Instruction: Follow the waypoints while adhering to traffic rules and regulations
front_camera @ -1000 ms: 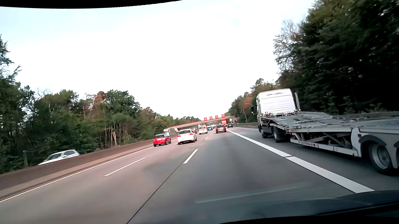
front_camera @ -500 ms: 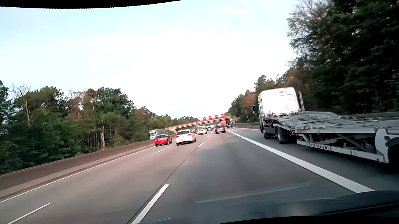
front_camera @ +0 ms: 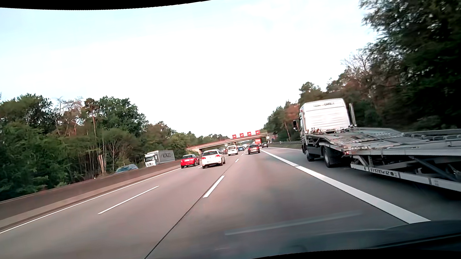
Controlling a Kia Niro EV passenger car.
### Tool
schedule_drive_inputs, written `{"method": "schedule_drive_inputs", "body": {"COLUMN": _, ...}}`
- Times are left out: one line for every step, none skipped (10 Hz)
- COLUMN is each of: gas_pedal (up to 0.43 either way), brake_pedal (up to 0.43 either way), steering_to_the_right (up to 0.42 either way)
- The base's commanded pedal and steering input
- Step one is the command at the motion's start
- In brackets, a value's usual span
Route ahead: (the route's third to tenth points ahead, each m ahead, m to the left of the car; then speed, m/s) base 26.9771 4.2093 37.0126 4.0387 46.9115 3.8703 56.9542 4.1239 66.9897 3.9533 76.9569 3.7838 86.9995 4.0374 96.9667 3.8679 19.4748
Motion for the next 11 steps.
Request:
{"method": "schedule_drive_inputs", "body": {"gas_pedal": 0.11, "brake_pedal": 0.0, "steering_to_the_right": -0.004}}
{"method": "schedule_drive_inputs", "body": {"gas_pedal": 0.11, "brake_pedal": 0.0, "steering_to_the_right": -0.004}}
{"method": "schedule_drive_inputs", "body": {"gas_pedal": 0.11, "brake_pedal": 0.0, "steering_to_the_right": -0.004}}
{"method": "schedule_drive_inputs", "body": {"gas_pedal": 0.11, "brake_pedal": 0.0, "steering_to_the_right": -0.004}}
{"method": "schedule_drive_inputs", "body": {"gas_pedal": 0.11, "brake_pedal": 0.0, "steering_to_the_right": -0.004}}
{"method": "schedule_drive_inputs", "body": {"gas_pedal": 0.11, "brake_pedal": 0.0, "steering_to_the_right": -0.004}}
{"method": "schedule_drive_inputs", "body": {"gas_pedal": 0.11, "brake_pedal": 0.0, "steering_to_the_right": -0.004}}
{"method": "schedule_drive_inputs", "body": {"gas_pedal": 0.11, "brake_pedal": 0.0, "steering_to_the_right": -0.004}}
{"method": "schedule_drive_inputs", "body": {"gas_pedal": 0.11, "brake_pedal": 0.0, "steering_to_the_right": -0.003}}
{"method": "schedule_drive_inputs", "body": {"gas_pedal": 0.11, "brake_pedal": 0.0, "steering_to_the_right": -0.003}}
{"method": "schedule_drive_inputs", "body": {"gas_pedal": 0.11, "brake_pedal": 0.0, "steering_to_the_right": -0.003}}
